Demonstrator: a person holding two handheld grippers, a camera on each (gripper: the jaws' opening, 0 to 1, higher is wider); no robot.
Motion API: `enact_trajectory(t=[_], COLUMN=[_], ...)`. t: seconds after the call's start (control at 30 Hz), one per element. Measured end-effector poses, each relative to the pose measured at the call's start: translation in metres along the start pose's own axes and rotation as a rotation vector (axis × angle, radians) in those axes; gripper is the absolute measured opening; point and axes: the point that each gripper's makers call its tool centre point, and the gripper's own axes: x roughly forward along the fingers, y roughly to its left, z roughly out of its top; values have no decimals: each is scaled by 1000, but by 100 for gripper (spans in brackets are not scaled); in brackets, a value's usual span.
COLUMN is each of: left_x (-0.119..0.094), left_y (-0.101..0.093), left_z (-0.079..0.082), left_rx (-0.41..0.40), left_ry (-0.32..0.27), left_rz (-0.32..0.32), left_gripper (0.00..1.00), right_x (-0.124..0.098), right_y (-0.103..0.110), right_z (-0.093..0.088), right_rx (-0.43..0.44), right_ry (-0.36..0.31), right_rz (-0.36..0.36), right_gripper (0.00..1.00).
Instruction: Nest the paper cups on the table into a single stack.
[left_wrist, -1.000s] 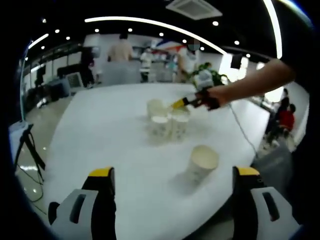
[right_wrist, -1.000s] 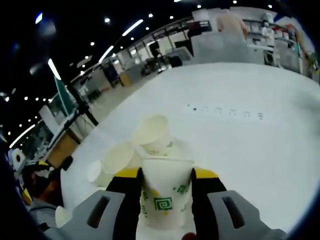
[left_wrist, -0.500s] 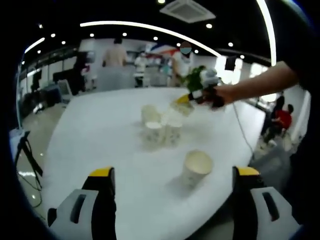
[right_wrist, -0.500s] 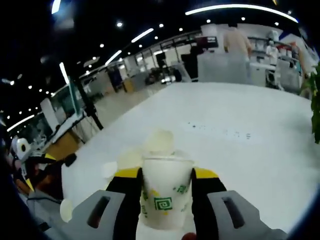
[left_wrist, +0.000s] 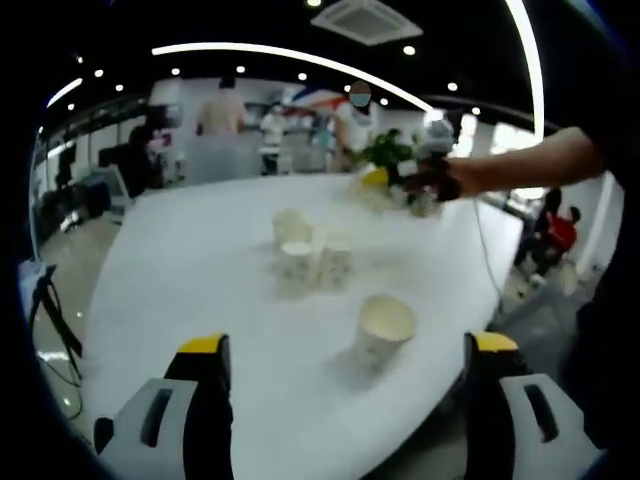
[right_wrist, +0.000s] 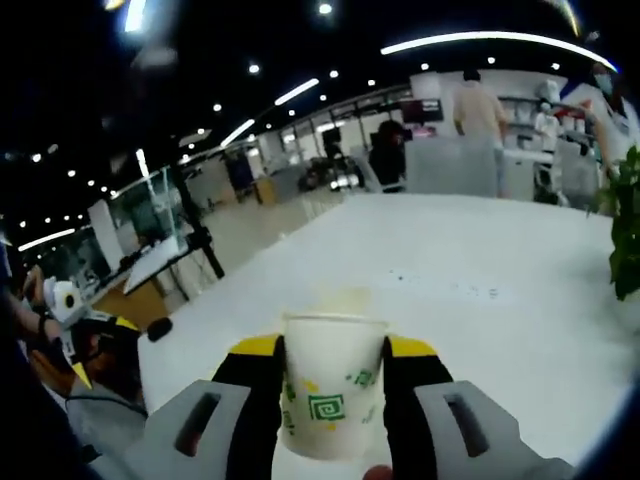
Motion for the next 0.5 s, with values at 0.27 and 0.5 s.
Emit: enact_trajectory(t=[0.27, 0.5], left_x=[-1, -2], left_y=[2, 3], left_z=[2, 2], left_rx=[11, 17], left_ry=[-8, -9], left_rz=[2, 4], left_gripper=[97, 97], right_x=[-27, -42], right_y=[20, 52], right_z=[10, 18], right_rx=[-11, -20], right_ry=[-53, -105], right_rz=[17, 64], right_gripper=[36, 36])
